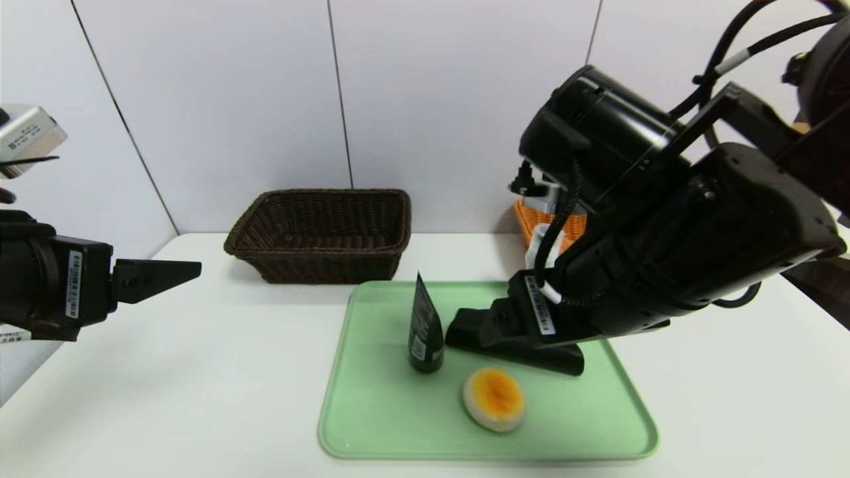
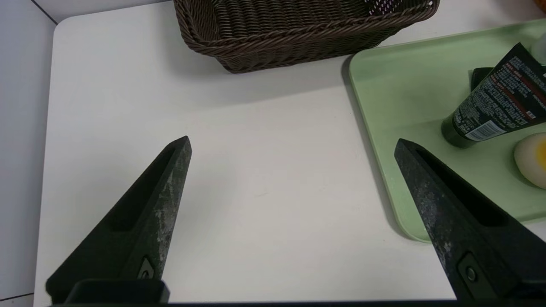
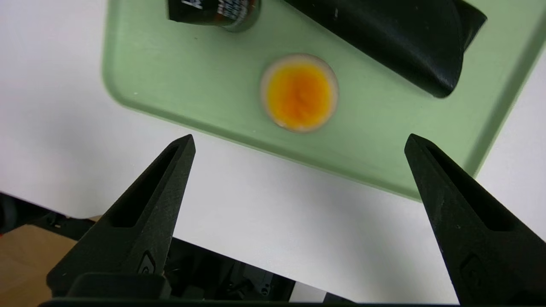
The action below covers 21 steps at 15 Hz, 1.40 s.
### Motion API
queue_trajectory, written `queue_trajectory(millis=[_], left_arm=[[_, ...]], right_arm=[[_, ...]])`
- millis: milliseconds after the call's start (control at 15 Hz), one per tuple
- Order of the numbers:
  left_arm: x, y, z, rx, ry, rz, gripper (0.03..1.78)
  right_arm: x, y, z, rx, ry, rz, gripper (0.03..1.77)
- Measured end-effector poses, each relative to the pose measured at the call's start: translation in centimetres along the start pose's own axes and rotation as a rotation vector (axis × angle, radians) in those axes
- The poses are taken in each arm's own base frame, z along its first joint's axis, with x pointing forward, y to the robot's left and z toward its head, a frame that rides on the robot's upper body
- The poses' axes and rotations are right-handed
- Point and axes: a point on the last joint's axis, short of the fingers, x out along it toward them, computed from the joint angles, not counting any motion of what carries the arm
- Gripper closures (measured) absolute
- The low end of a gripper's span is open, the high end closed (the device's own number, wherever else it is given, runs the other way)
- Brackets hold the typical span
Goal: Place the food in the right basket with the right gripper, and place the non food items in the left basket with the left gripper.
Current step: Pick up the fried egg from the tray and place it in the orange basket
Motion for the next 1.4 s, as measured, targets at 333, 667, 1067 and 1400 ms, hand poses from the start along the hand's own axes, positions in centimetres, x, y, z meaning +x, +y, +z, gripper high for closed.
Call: queue_trajectory(millis=[333, 667, 1067, 1400], left_arm=[[-0.3, -0.6, -0.5, 0.019, 0.004, -0.031, 0.12], [0.2, -0.7, -1.4, 0.021, 0.041, -0.029, 0.12], [2.0, -0.8, -1.5, -0.001, -0.025, 0.035, 0.12], [3.0, -1.3, -2.0, 0.01, -0.038, 0.019, 0.12]], right_arm=[[4.2, 1.3, 0.1, 0.009, 0.1, -0.099, 0.1], [8.0, 2.0, 0.2, -0.001, 0.15, -0.175, 0.1], [11.0, 2.6, 0.2, 0.011, 0.2, -0.205, 0.1], [12.1, 2.8, 0.2, 0.024, 0.219, -0.217, 0.1]])
